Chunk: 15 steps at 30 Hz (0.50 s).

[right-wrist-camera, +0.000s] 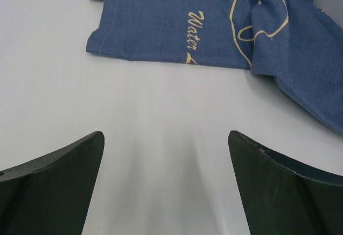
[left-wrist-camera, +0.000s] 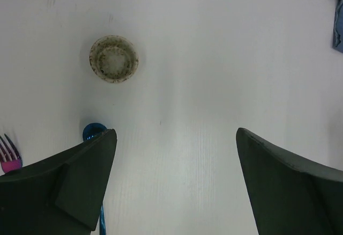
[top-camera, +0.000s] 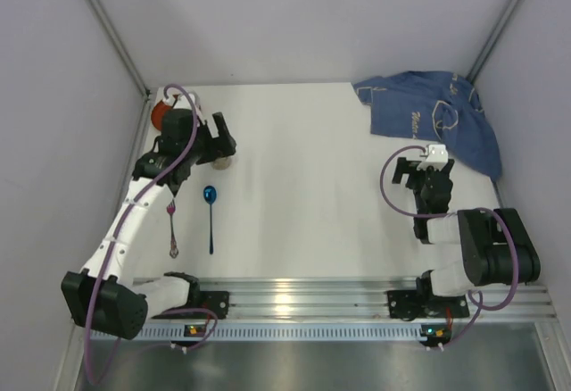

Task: Set the dinner table for one person

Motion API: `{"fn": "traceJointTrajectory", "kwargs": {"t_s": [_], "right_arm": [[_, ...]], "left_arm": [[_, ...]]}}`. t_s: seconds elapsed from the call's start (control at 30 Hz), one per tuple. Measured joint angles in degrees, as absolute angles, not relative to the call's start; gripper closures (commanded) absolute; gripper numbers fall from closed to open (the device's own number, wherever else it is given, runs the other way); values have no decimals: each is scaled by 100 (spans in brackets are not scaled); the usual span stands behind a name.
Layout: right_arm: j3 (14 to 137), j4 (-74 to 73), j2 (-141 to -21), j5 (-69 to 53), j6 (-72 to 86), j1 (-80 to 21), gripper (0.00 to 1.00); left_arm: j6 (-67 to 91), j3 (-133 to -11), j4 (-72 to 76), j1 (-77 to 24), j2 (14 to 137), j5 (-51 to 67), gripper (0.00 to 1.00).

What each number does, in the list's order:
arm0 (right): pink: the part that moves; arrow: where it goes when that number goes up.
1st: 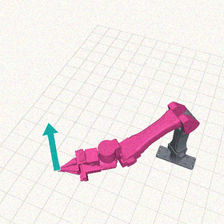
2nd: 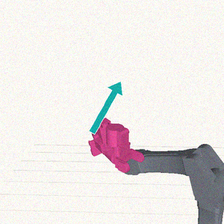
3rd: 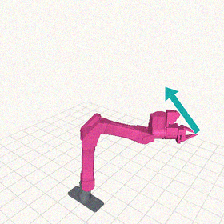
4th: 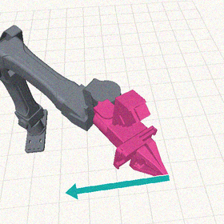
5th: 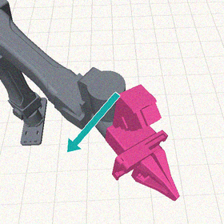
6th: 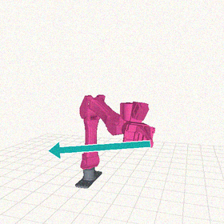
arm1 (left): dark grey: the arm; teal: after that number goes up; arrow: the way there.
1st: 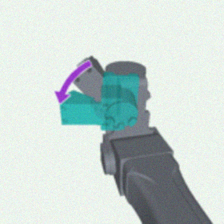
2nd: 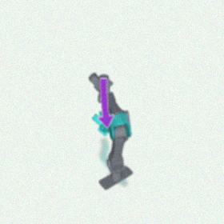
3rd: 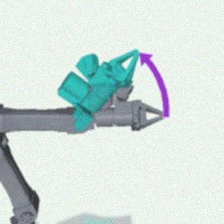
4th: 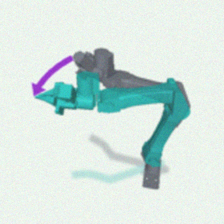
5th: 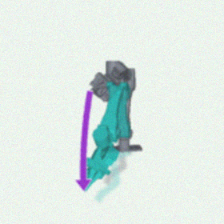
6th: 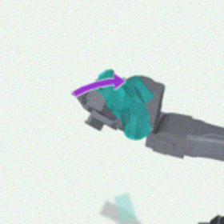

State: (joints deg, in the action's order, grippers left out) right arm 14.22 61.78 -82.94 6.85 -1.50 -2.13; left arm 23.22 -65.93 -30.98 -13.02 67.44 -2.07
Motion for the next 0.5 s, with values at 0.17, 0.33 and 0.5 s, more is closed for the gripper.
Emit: {"fn": "traceJointTrajectory", "kwargs": {"t_s": [0.17,0.33,0.5], "right_arm": [[1422,6178,-8294,685,-150,-213,0],[1422,6178,-8294,685,-150,-213,0],[1422,6178,-8294,683,-150,-213,0]], "left_arm": [[2397,-6598,-3385,-1299,6722,-572,1],[2405,-6709,-3804,-1299,6722,-917,1],[2410,-6936,-4182,-1299,6722,-982,1]]}}
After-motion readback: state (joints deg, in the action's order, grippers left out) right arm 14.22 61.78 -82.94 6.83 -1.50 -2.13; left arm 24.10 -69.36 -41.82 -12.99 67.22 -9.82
